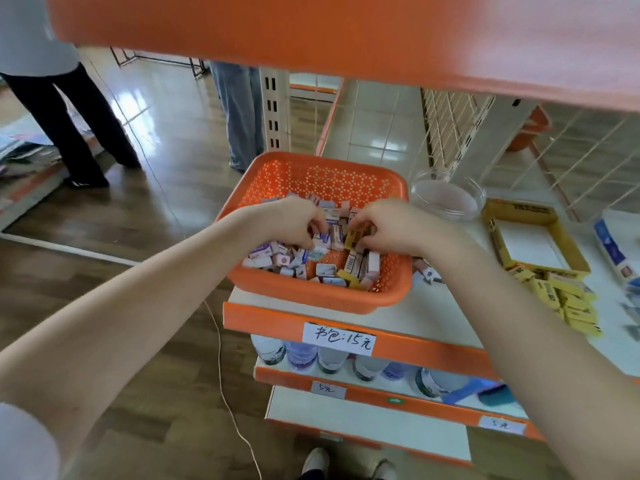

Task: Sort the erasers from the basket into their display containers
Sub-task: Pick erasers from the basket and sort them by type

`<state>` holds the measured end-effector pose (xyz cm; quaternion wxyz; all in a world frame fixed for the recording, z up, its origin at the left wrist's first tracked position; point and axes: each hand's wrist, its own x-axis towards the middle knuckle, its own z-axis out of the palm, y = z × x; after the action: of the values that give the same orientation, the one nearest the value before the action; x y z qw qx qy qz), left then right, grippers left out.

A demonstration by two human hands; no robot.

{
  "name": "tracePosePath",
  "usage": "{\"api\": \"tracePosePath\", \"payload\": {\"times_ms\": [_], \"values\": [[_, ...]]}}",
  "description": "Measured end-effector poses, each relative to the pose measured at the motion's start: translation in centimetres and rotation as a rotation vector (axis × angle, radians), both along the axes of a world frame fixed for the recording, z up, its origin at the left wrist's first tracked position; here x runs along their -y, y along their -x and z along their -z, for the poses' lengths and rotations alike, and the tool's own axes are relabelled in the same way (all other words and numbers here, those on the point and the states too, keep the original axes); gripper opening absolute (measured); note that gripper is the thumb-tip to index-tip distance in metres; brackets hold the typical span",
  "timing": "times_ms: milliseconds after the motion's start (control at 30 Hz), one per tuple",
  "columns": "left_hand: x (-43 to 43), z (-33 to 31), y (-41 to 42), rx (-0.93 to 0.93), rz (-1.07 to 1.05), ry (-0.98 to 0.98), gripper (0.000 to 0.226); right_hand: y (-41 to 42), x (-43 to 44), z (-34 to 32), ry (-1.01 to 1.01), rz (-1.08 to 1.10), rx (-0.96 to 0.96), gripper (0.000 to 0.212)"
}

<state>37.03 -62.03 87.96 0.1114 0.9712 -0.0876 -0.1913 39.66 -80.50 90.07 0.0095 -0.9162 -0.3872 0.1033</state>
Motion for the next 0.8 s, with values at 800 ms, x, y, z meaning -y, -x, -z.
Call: {"api": "tracePosePath", "payload": {"times_ms": [800], "values": [[-1.3,1.7,-0.2,0.114,-0.087,-0.039,0.049,-1.0,-3.6,3.5,0.122,0.053,0.033,0.051]]}}
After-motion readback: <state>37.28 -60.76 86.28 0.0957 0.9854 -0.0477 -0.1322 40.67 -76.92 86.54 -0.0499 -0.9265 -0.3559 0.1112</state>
